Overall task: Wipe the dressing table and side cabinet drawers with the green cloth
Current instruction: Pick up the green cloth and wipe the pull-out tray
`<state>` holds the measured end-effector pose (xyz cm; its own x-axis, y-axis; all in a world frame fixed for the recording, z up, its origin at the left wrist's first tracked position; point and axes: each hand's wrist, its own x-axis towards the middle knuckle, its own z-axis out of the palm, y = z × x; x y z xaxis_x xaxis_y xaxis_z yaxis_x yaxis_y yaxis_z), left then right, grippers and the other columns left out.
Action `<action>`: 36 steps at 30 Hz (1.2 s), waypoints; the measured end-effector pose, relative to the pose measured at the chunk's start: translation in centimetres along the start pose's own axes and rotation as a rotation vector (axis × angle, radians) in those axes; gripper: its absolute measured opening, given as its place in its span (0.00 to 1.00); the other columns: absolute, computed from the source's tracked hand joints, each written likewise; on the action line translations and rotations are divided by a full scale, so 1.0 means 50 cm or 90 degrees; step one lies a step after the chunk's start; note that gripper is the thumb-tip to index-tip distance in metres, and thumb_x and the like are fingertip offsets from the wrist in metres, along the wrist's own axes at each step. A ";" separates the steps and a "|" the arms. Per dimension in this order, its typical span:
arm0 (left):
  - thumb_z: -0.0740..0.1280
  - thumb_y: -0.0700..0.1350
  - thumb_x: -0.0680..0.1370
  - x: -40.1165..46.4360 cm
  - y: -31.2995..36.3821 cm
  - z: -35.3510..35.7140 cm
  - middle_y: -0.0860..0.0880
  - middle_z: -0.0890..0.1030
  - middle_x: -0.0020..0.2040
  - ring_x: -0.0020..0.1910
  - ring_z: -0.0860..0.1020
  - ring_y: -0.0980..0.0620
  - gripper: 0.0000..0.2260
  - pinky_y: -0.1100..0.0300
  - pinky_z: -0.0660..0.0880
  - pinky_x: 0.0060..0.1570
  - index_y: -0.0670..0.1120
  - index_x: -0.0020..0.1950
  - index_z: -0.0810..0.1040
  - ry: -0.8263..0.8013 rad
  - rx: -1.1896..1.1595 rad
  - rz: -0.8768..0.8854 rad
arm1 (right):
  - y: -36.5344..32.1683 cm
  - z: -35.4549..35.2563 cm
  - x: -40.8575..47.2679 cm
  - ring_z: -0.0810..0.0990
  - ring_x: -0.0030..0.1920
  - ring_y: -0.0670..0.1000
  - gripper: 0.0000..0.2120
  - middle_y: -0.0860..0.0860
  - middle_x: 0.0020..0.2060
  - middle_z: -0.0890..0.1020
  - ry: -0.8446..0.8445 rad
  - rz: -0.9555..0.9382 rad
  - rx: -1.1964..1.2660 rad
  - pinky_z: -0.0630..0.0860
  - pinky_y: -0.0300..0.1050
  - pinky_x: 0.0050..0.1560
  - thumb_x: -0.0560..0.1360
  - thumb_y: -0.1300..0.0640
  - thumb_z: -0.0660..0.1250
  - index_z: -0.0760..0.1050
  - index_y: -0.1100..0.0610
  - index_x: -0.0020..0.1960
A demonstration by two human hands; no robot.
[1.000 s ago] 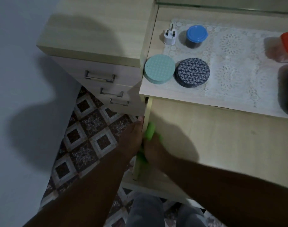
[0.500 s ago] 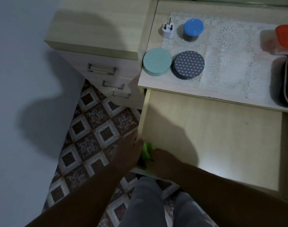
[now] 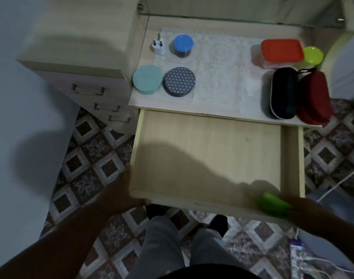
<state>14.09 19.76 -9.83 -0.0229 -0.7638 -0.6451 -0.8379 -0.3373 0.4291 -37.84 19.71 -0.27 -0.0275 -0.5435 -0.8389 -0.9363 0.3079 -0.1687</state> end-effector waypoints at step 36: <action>0.67 0.82 0.52 -0.009 0.009 -0.011 0.42 0.57 0.81 0.76 0.64 0.43 0.73 0.47 0.70 0.69 0.48 0.79 0.29 -0.031 0.088 0.011 | -0.624 0.224 0.082 0.75 0.65 0.61 0.34 0.57 0.67 0.74 -0.058 -0.449 -0.256 0.72 0.56 0.63 0.71 0.48 0.75 0.67 0.55 0.73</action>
<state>14.01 19.67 -8.99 -0.0624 -0.7398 -0.6699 -0.9043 -0.2421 0.3516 -4.82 16.63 -4.26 0.6278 -0.4343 -0.6460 -0.7772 -0.3963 -0.4888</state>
